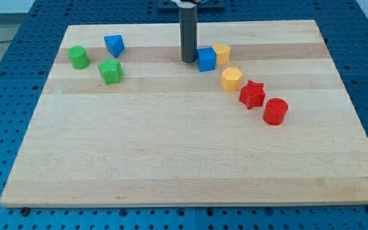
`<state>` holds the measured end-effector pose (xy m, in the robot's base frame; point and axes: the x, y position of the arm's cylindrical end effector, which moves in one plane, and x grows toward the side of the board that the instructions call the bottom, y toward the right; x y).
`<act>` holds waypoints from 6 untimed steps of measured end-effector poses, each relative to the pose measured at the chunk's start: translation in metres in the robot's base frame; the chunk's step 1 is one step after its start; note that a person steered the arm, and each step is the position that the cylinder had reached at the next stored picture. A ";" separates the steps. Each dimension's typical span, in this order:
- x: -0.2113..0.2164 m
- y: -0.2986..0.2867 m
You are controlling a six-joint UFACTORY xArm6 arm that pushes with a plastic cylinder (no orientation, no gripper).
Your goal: Slide the blue cube down a bit
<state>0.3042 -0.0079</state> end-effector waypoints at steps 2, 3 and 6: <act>-0.051 0.014; -0.031 0.021; 0.005 0.042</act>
